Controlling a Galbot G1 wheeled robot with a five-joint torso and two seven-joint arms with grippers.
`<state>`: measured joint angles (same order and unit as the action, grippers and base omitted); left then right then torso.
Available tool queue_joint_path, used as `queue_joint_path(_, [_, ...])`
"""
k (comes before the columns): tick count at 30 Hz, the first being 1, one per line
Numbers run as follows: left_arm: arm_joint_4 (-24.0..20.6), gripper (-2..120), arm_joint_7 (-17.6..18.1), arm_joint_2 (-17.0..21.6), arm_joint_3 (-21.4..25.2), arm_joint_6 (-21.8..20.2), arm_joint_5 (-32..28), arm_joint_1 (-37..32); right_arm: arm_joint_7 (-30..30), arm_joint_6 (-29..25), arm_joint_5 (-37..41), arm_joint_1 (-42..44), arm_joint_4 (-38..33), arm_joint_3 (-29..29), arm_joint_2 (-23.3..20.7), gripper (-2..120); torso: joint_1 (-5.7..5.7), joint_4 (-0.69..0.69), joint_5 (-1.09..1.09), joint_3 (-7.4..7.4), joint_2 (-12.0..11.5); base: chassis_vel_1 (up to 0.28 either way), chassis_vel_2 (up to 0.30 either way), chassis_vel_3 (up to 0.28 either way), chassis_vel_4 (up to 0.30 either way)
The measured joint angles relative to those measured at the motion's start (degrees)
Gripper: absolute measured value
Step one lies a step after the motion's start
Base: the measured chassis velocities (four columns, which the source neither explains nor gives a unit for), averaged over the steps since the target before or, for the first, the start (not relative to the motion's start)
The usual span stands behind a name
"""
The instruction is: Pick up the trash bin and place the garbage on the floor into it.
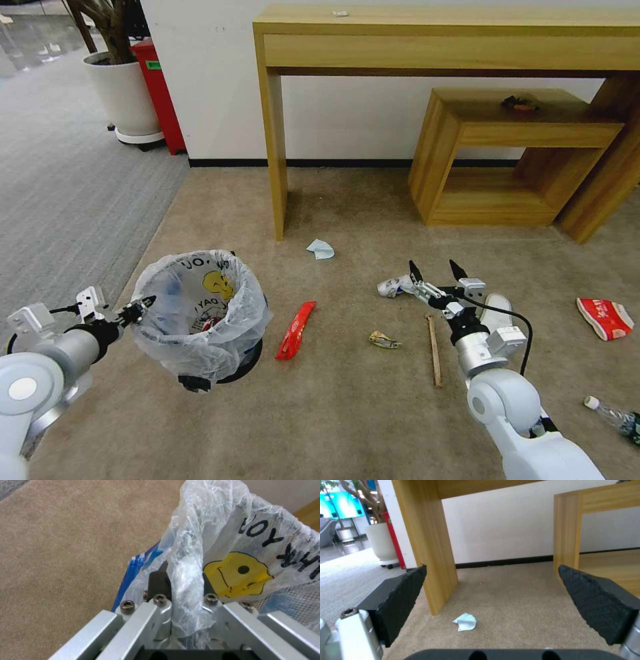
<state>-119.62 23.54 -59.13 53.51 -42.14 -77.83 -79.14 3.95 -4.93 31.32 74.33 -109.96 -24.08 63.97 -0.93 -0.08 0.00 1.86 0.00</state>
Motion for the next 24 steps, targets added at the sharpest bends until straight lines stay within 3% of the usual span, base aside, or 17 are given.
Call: queue_joint_path(24, [-0.4, 3, -0.1, -0.2, -0.1, 0.0, 0.1, -0.2, -0.6, -0.2, 0.0, 0.1, 0.0, -0.1, -0.1, 100, 0.00, -0.01, 0.00, 0.00, 0.0, 0.000, 0.000, 0.000, 0.000])
